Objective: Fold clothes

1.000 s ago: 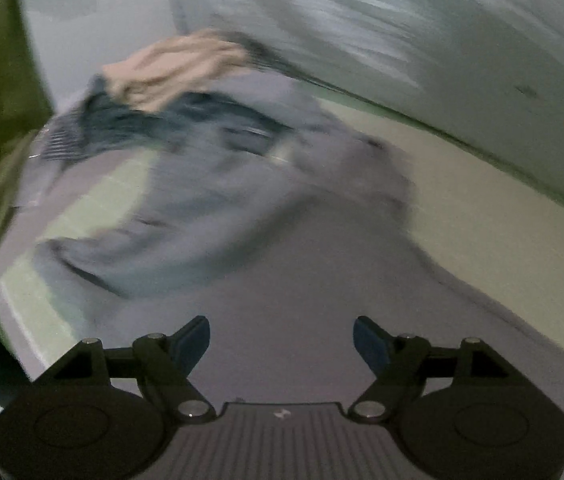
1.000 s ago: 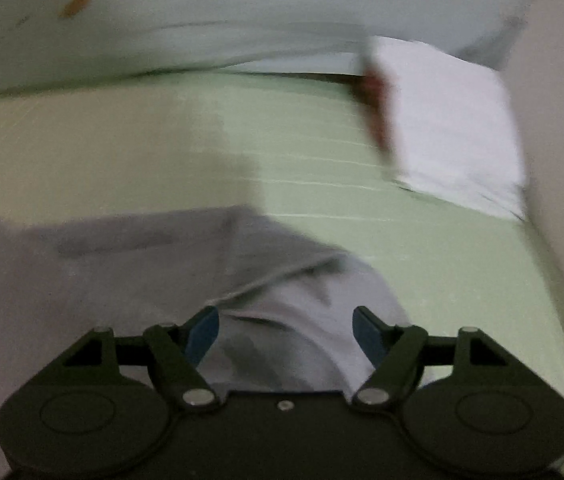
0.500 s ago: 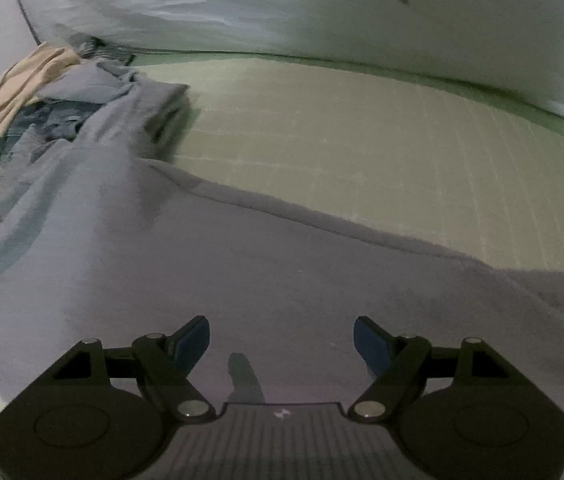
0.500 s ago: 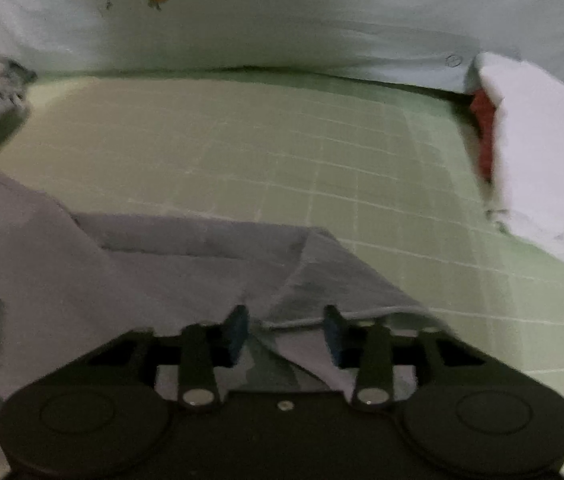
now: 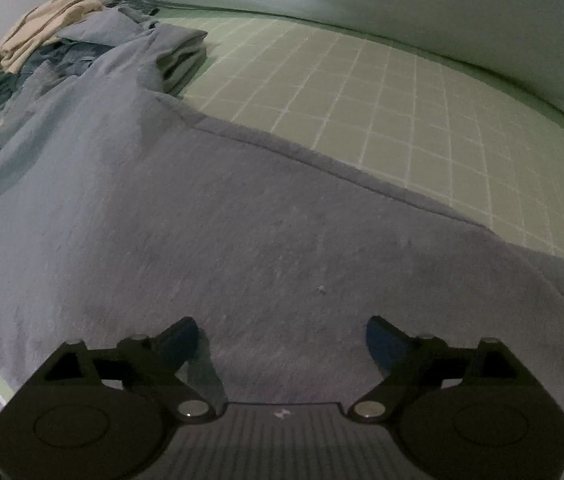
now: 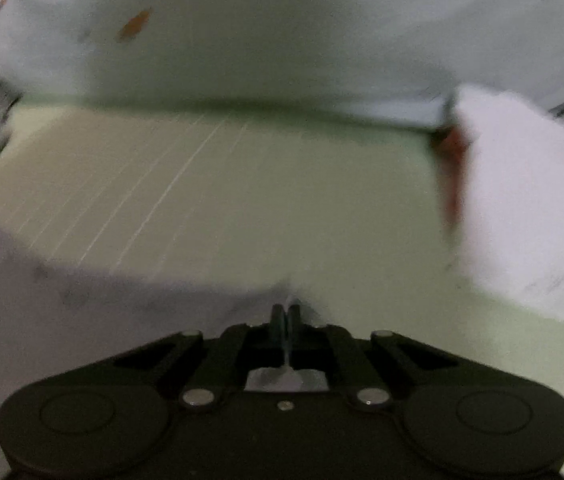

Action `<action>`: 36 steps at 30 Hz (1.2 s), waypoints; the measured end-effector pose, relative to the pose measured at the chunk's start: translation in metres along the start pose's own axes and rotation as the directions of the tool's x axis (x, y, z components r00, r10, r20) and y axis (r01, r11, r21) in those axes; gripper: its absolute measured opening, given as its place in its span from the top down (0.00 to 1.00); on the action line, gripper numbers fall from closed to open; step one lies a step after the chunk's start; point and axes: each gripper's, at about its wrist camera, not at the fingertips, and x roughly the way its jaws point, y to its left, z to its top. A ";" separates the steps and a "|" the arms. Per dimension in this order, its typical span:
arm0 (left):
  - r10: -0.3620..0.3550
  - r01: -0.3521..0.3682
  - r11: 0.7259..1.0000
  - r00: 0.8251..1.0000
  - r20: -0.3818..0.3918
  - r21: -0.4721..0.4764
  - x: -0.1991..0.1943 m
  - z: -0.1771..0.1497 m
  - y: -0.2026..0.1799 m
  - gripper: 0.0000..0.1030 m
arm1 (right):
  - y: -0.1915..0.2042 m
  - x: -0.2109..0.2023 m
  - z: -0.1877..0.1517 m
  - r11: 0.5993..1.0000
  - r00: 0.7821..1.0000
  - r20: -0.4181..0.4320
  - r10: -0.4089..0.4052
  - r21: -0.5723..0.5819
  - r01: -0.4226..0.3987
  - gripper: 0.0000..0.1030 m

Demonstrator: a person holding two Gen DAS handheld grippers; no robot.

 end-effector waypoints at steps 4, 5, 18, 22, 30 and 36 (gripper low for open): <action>0.009 -0.009 1.000 1.000 -0.008 -0.008 0.000 -0.001 0.001 0.06 | -0.050 0.021 0.021 0.988 0.998 0.011 -0.056 0.146 0.053 0.85; 0.011 -0.011 1.000 1.000 -0.011 -0.010 0.001 -0.001 0.002 0.04 | -0.058 0.024 0.019 0.980 0.997 -0.008 -0.078 0.182 0.078 0.76; 0.011 -0.011 1.000 1.000 -0.011 -0.025 0.003 -0.003 0.004 0.00 | -0.068 -0.033 -0.097 0.891 0.977 -0.211 -0.039 0.435 0.129 0.30; 0.009 -0.009 1.000 1.000 -0.009 -0.023 0.003 -0.003 0.003 0.00 | -0.050 -0.047 -0.110 0.898 0.977 -0.210 -0.024 0.426 0.113 0.26; -0.032 0.031 0.998 0.999 -0.019 -0.054 -0.005 0.003 0.014 0.02 | -0.047 -0.059 -0.111 0.919 0.967 -0.220 -0.130 0.339 0.200 0.98; 0.015 -0.009 0.997 0.997 0.075 -0.082 -0.024 0.022 0.050 0.02 | -0.063 -0.066 -0.123 0.897 0.929 -0.300 -0.214 0.317 0.309 0.98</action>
